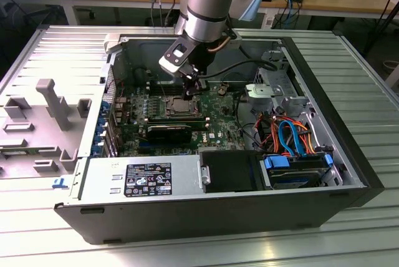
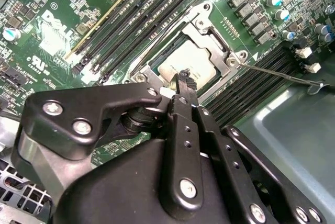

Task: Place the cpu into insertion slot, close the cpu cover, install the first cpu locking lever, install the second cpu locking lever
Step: 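Install the first cpu locking lever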

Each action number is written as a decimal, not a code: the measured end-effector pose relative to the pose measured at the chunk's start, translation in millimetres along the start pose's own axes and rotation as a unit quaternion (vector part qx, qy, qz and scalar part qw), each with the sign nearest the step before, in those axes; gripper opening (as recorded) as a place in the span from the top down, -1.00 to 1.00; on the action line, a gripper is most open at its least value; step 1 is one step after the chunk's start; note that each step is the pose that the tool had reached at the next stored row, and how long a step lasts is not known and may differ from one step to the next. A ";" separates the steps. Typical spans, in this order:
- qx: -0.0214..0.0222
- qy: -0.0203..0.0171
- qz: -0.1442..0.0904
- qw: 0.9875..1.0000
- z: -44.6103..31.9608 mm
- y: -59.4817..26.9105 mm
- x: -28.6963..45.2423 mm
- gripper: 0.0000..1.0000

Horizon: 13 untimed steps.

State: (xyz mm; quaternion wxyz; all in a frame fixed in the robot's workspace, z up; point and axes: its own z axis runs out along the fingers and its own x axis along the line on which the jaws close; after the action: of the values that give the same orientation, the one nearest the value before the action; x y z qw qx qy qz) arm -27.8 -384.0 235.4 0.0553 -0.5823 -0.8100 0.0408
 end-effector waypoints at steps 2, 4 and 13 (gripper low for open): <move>0.001 -0.003 -0.020 1.000 0.0 0.0 0.0 0.79; 0.002 -0.005 -0.037 0.999 0.0 0.0 0.0 0.79; 0.003 -0.009 -0.068 0.998 0.0 0.0 0.0 0.79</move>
State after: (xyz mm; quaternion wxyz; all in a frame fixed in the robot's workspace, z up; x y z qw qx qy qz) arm -27.8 -384.0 235.4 0.0523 -0.5250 -0.8483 0.0445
